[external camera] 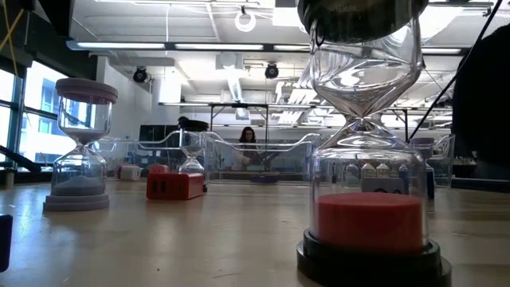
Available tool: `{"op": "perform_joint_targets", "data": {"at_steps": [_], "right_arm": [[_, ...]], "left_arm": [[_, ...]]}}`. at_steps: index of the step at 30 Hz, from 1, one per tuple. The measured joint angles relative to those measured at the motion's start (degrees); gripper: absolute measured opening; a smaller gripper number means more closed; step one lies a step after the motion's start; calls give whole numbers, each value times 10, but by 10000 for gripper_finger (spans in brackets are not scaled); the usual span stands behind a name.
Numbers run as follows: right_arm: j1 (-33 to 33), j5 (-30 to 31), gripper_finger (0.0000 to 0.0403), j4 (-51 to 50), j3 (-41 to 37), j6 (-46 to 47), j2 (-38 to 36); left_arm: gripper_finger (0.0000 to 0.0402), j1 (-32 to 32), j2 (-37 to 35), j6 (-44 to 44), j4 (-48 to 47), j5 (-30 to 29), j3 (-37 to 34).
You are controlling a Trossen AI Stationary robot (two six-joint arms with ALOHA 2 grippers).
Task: Pick & Place Office items
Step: Put the light blue digital clock into the middle transparent bin
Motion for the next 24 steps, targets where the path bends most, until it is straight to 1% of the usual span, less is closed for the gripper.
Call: {"op": "perform_joint_targets", "data": {"at_steps": [5,9,24], "right_arm": [[0,-10,307,10,0,-5,1],[4,-5,307,19,0,-1,1],[4,-11,309,34,0,0,1]], "left_arm": [[325,-17,0,-5,4,0,0],[325,-23,0,-5,12,0,0],[325,-24,0,0,13,-15,0]]}}
